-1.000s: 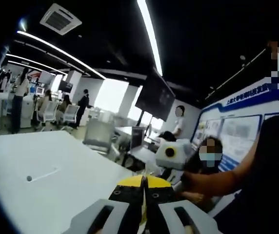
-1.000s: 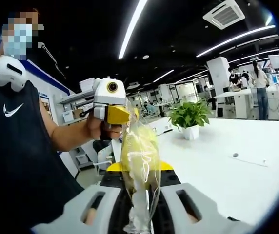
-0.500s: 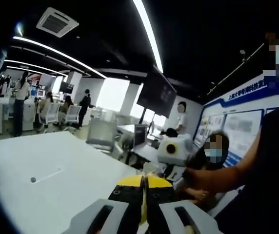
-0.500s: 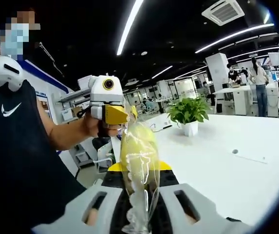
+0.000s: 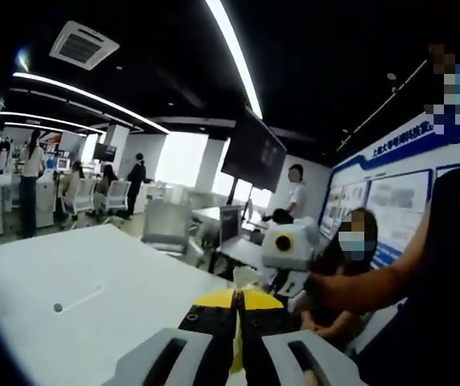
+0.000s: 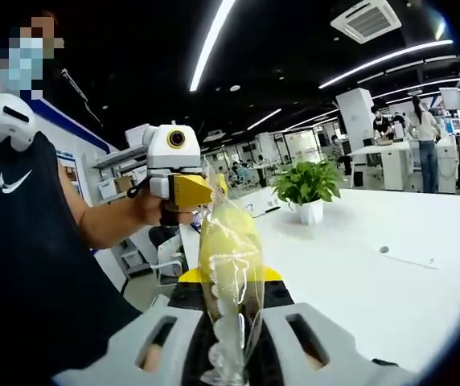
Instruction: Compare the silicone blocks by pressing each to a similar depth, holding the contact briefly, and releasing to observe deformation and rebound differences across the visible hardness samples.
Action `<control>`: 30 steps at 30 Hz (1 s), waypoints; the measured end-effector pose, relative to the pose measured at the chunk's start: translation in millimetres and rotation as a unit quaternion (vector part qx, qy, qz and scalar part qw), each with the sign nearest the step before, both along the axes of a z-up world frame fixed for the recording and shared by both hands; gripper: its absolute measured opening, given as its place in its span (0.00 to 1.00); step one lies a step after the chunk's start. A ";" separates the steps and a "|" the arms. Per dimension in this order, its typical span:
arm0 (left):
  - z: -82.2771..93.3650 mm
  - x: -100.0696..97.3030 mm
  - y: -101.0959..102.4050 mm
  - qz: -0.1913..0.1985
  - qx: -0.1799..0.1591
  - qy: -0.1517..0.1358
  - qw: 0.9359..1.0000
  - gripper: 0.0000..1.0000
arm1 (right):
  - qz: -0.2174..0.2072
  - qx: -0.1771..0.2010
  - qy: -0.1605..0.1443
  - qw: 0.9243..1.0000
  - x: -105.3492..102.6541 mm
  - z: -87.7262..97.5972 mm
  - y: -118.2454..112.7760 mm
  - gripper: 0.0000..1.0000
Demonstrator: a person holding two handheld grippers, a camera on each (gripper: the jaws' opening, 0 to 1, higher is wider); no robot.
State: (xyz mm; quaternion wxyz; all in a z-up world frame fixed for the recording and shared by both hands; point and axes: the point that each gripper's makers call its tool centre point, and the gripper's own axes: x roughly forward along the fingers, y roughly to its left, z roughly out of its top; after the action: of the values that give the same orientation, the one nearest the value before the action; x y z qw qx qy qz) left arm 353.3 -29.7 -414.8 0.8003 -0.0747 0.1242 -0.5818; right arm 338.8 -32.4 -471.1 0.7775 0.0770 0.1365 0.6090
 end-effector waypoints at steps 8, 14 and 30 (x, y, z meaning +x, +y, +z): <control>-0.5 -1.7 0.5 -0.003 0.007 -0.008 1.000 0.01 | -0.002 0.000 0.004 1.000 -0.7 -1.5 0.0 0.01; -0.2 -2.4 1.6 -0.007 0.003 -0.009 1.000 0.00 | -0.001 -0.002 0.001 1.000 -2.7 -0.4 1.7 0.01; 1.3 -5.0 5.9 -0.003 -0.001 0.001 1.000 0.00 | 0.004 -0.002 -0.002 1.000 -6.0 1.6 6.4 0.01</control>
State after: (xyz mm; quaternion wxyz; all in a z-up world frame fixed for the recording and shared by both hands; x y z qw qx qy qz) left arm 348.3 -23.8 -413.5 0.7983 -0.0761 0.1247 -0.5843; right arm 332.8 -26.0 -469.5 0.7755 0.0739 0.1360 0.6121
